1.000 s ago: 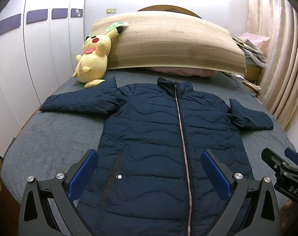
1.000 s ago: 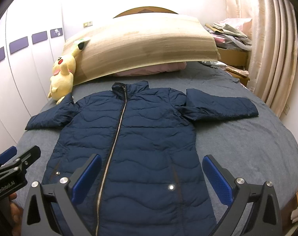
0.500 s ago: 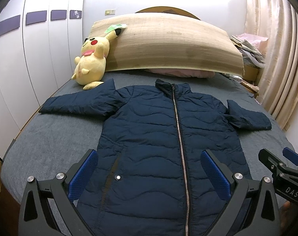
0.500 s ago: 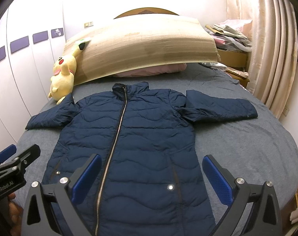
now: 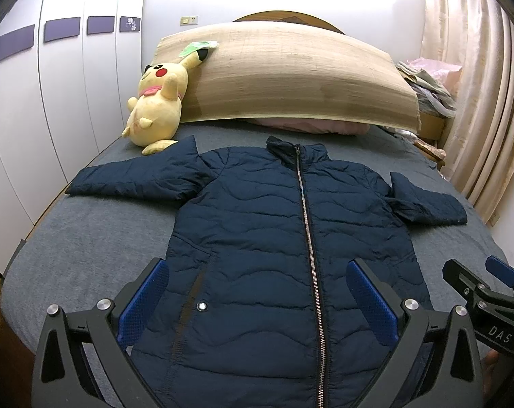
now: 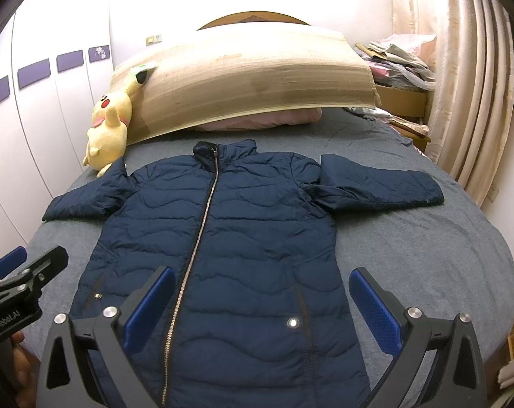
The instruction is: Fold large clothes
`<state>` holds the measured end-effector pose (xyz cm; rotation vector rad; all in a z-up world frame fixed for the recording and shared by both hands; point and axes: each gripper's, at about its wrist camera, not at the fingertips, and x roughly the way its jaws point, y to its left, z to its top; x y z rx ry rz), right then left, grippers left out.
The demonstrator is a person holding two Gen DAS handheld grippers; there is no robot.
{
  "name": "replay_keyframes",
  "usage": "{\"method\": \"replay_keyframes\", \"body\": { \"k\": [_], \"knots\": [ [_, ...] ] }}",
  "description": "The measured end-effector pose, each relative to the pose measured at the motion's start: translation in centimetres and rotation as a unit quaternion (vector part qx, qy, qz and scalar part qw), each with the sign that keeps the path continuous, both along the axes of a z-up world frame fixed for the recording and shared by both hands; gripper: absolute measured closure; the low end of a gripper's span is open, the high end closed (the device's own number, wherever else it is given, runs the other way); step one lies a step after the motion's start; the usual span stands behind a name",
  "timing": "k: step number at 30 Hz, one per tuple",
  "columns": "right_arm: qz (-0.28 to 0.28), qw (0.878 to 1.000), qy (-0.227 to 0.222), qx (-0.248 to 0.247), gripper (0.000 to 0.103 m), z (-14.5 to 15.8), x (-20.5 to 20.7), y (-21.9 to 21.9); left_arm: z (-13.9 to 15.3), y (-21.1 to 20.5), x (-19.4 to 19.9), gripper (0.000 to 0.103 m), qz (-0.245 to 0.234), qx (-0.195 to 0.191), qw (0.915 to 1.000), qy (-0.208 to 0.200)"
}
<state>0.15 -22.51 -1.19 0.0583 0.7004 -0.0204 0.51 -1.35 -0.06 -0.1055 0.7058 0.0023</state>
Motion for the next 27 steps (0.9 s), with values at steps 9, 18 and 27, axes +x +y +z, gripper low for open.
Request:
{"method": "replay_keyframes", "body": {
  "k": [9, 18, 27],
  "knots": [
    [0.001, 1.0, 0.002, -0.002, 0.0, -0.05, 0.01, 0.11, 0.02, 0.09, 0.05, 0.0, 0.0, -0.003, 1.0, 0.0],
    [0.002, 1.0, 0.003, -0.006, 0.0, -0.16, 0.0, 0.16, 0.03, 0.06, -0.02, 0.0, 0.0, -0.003, 1.0, -0.002],
    [0.002, 1.0, 0.003, -0.007, 0.0, -0.13, -0.01, 0.29, 0.07, 0.11, -0.05, 0.0, -0.001, -0.004, 1.0, -0.003]
  ]
}}
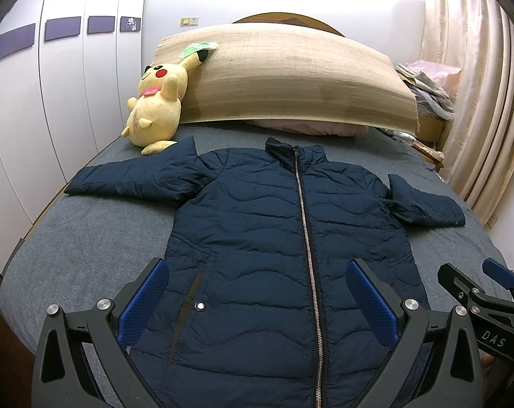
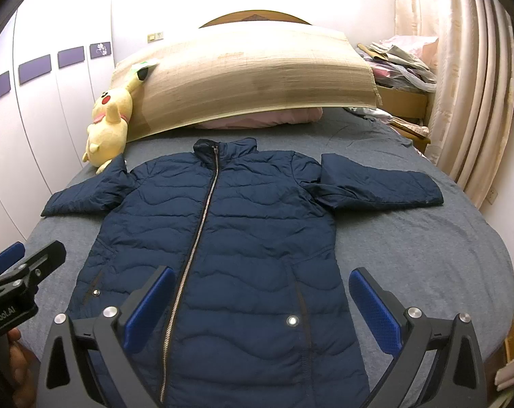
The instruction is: Fold large clothes
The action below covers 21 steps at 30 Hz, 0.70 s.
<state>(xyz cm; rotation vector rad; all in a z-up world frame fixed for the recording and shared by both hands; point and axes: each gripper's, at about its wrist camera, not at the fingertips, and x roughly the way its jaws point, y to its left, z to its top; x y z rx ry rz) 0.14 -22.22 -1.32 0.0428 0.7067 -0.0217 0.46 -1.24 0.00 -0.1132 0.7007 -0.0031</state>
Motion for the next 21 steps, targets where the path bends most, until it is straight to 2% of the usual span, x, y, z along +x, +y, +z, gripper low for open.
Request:
{"method": "replay_keyframes", "body": {
  "k": [13, 16, 21],
  "knots": [
    [0.004, 1.0, 0.003, -0.003, 0.0, -0.2, 0.1, 0.1, 0.1, -0.2, 0.2, 0.0, -0.005, 0.006, 1.0, 0.001],
    [0.011, 1.0, 0.014, 0.014, 0.0, -0.9, 0.4, -0.5, -0.5, 0.3, 0.5, 0.0, 0.002, 0.009, 1.0, 0.0],
    [0.009, 0.996, 0.044, 0.083, 0.0, -3.6, 0.8, -4.1, -3.5, 1.8, 2.0, 0.0, 0.024, 0.003, 0.9988, 0.042]
  ]
}}
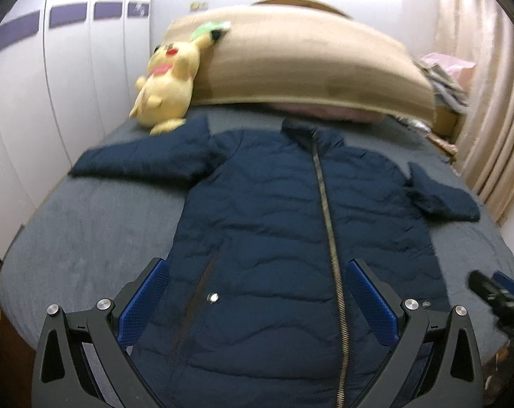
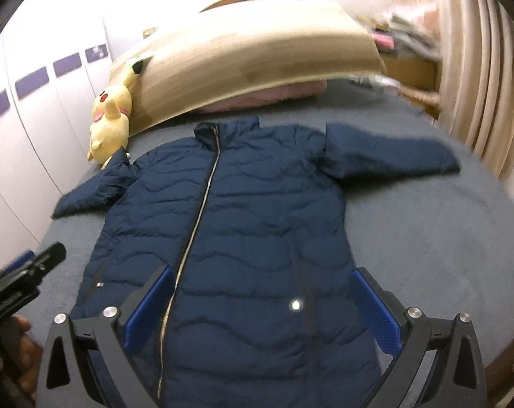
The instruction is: Fold large clothes
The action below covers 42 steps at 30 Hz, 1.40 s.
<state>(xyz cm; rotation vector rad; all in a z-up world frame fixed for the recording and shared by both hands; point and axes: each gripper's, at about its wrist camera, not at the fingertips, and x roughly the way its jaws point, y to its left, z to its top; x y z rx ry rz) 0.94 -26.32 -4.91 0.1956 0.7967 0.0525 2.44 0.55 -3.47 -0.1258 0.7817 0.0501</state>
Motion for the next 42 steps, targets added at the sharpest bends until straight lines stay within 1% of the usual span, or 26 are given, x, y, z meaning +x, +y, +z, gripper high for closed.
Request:
{"method": "replay_keyframes", "body": {
  "k": [3, 4, 5, 6, 7, 8, 9, 11, 12, 15, 16, 18, 19, 20, 23, 24, 28, 29, 31, 33, 34, 35, 36, 38, 39, 42],
  "knots": [
    [-0.014, 0.999, 0.009, 0.052, 0.0, -1.5, 0.2, -3.1, -1.5, 0.6, 0.7, 0.0, 0.012, 0.004, 0.9998, 0.016],
    [-0.022, 0.996, 0.008, 0.087, 0.0, -2.1, 0.4, -5.2, -2.0, 0.7, 0.9, 0.0, 0.014, 0.005, 0.9997, 0.02],
    [-0.027, 0.993, 0.007, 0.11, 0.0, -2.4, 0.7, -6.5, -2.5, 0.7, 1.2, 0.0, 0.016, 0.009, 0.9995, 0.026],
    [-0.038, 0.989, 0.004, 0.146, 0.0, -2.8, 1.1, -8.7, -2.9, 0.7, 1.4, 0.0, 0.017, 0.01, 0.9993, 0.03],
    [-0.047, 0.985, 0.001, 0.168, 0.0, -3.0, 1.3, -10.1, -3.4, 0.7, 1.7, 0.0, 0.018, 0.012, 0.9991, 0.035],
    [-0.066, 0.976, -0.002, 0.206, 0.0, -3.5, 2.0, -12.8, -3.8, 0.7, 1.9, 0.0, 0.02, 0.013, 0.999, 0.039],
    [-0.084, 0.969, -0.002, 0.232, 0.001, -3.8, 2.6, -15.0, -4.2, 0.7, 2.2, 0.0, 0.021, 0.014, 0.9988, 0.042],
    [-0.117, 0.954, -0.013, 0.277, 0.002, -4.1, 4.1, -19.4, -4.7, 0.8, 2.6, 0.0, 0.023, 0.015, 0.9987, 0.044],
    [-0.135, 0.946, -0.02, 0.294, 0.006, -4.2, 4.9, -21.6, -5.1, 0.9, 2.8, 0.0, 0.025, 0.017, 0.9985, 0.045],
    [-0.181, 0.925, -0.024, 0.333, 0.016, -5.1, 7.4, -27.2, -5.8, 0.9, 3.7, 0.0, 0.03, 0.02, 0.9982, 0.047],
    [-0.201, 0.919, -0.023, 0.338, 0.018, -5.7, 8.8, -29.6, -6.1, 0.9, 3.9, 0.0, 0.032, 0.022, 0.9981, 0.047],
    [-0.229, 0.911, -0.015, 0.341, 0.029, -6.7, 10.5, -32.3, -6.5, 0.9, 4.5, 0.0, 0.035, 0.025, 0.9979, 0.048],
    [-0.247, 0.904, -0.008, 0.348, 0.032, -7.6, 11.8, -34.1, -6.8, 0.9, 4.9, 0.0, 0.036, 0.029, 0.9978, 0.048],
    [-0.261, 0.901, -0.002, 0.347, 0.037, -8.4, 12.8, -35.5, -7.0, 0.9, 5.2, 0.0, 0.037, 0.032, 0.9976, 0.049],
    [-0.293, 0.886, 0.013, 0.359, 0.038, -11.0, 15.7, -38.6, -8.0, 1.0, 6.0, 0.0, 0.04, 0.039, 0.9969, 0.055],
    [-0.302, 0.883, 0.014, 0.359, 0.038, -11.5, 16.7, -39.4, -8.1, 1.1, 6.2, 0.0, 0.043, 0.041, 0.9967, 0.056],
    [-0.315, 0.885, 0.018, 0.342, 0.038, -12.4, 19.9, -41.3, -8.8, 1.4, 7.0, 0.0, 0.053, 0.044, 0.9961, 0.055],
    [-0.319, 0.886, 0.025, 0.334, 0.038, -12.7, 20.8, -41.6, -9.1, 1.5, 7.3, 0.0, 0.056, 0.045, 0.9958, 0.057],
    [-0.325, 0.884, 0.035, 0.334, 0.046, -13.4, 22.1, -42.4, -10.0, 1.6, 7.8, 0.0, 0.057, 0.044, 0.995, 0.069],
    [-0.329, 0.886, 0.046, 0.322, 0.072, -13.7, 22.9, -42.3, -10.7, 1.6, 8.0, 0.0, 0.057, 0.045, 0.9943, 0.078],
    [-0.332, 0.889, 0.058, 0.311, 0.075, -13.8, 23.7, -42.5, -11.1, 1.6, 8.0, 0.0, 0.057, 0.043, 0.994, 0.082],
    [-0.331, 0.893, 0.065, 0.298, 0.084, -13.5, 23.6, -42.5, -11.3, 1.6, 8.0, 0.0, 0.057, 0.043, 0.994, 0.083],
    [-0.327, 0.901, 0.064, 0.277, 0.089, -12.5, 24.1, -42.2, -11.4, 1.6, 8.0, 0.0, 0.056, 0.044, 0.994, 0.083],
    [-0.316, 0.915, 0.049, 0.245, 0.092, -10.6, 24.6, -41.5, -11.5, 1.5, 8.0, 0.0, 0.053, 0.042, 0.9942, 0.083],
    [-0.303, 0.926, 0.033, 0.223, 0.093, -8.5, 25.0, -40.6, -11.6, 1.5, 8.0, 0.0, 0.052, 0.04, 0.9944, 0.082],
    [-0.268, 0.945, -0.002, 0.189, 0.094, -3.7, 25.6, -37.8, -11.6, 1.7, 8.0, 0.0, 0.051, 0.029, 0.995, 0.08]
  ]
}}
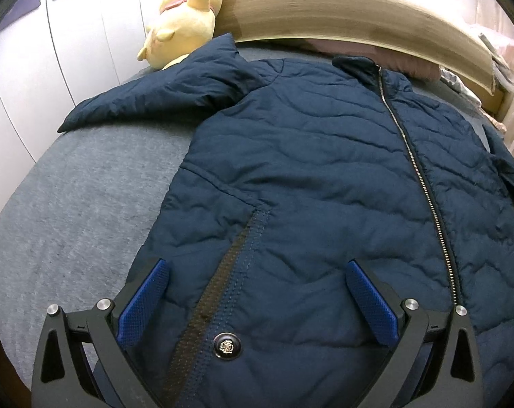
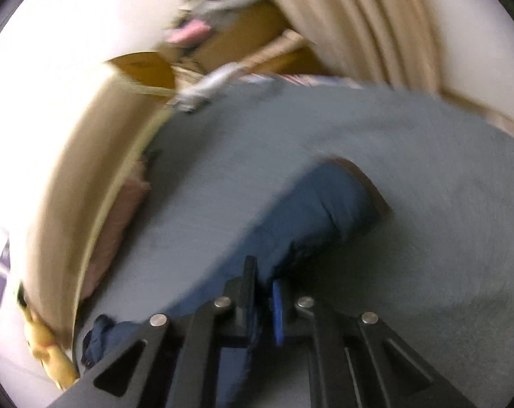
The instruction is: Fold large clothes
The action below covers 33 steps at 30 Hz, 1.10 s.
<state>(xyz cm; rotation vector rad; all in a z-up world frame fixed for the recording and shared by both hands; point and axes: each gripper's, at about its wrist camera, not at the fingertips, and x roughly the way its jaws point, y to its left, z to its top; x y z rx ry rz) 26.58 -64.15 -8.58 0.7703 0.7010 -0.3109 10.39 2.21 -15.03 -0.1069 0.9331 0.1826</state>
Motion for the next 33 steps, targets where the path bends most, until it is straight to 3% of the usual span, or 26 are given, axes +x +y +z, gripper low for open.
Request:
{"method": "replay_keyframes", "body": {
  "k": [4, 7, 11, 14, 17, 22, 24, 25, 26, 28, 30, 33],
  "knots": [
    [0.073, 0.994, -0.07, -0.045, 0.094, 8.2, 1.8, 7.6, 0.8, 0.9, -0.7, 0.0, 0.006, -0.026, 0.9996, -0.011],
    [0.146, 0.979, -0.118, -0.075, 0.094, 13.2, 1.8, 15.7, 1.8, 1.9, -1.6, 0.0, 0.015, -0.041, 0.9987, -0.026],
    [0.237, 0.954, -0.154, -0.102, 0.094, 15.9, 0.8, 26.9, 3.1, 3.8, -2.7, 0.0, 0.031, -0.053, 0.997, -0.047],
    [0.285, 0.942, -0.141, -0.106, 0.094, 14.7, 0.2, 33.7, 3.8, 6.0, -3.4, 0.0, 0.054, -0.069, 0.9945, -0.058],
    [0.32, 0.934, -0.098, -0.122, 0.094, 11.2, 0.8, 39.9, 4.1, 7.7, -3.9, 0.0, 0.071, -0.08, 0.9923, -0.063],
    [0.369, 0.913, 0.0, -0.174, 0.093, 4.0, 1.7, 47.2, 4.7, 9.3, -4.4, 0.0, 0.081, -0.088, 0.9903, -0.071],
    [0.398, 0.895, 0.07, -0.191, 0.09, 0.9, 2.6, 49.1, 5.0, 9.5, -4.1, 0.0, 0.08, -0.096, 0.9896, -0.072],
    [0.406, 0.889, 0.081, -0.198, 0.089, 0.1, 2.6, 49.5, 5.2, 9.5, -3.8, 0.0, 0.077, -0.1, 0.9894, -0.072],
    [0.412, 0.884, 0.081, -0.205, 0.083, -0.2, 2.4, 49.7, 5.5, 9.4, -3.5, 0.0, 0.071, -0.102, 0.9894, -0.074],
    [0.427, 0.874, 0.081, -0.218, 0.054, 0.0, 2.3, 50.6, 6.1, 8.9, -2.7, 0.0, 0.06, -0.105, 0.9894, -0.08],
    [0.438, 0.864, 0.086, -0.233, 0.0, 0.5, 1.4, 50.7, 6.6, 8.3, -1.7, 0.0, 0.046, -0.115, 0.9891, -0.079],
    [0.445, 0.863, 0.076, -0.226, 0.0, 1.8, -0.7, 48.6, 7.7, 6.7, 1.0, 0.0, 0.007, -0.15, 0.986, -0.071]
  ]
}}
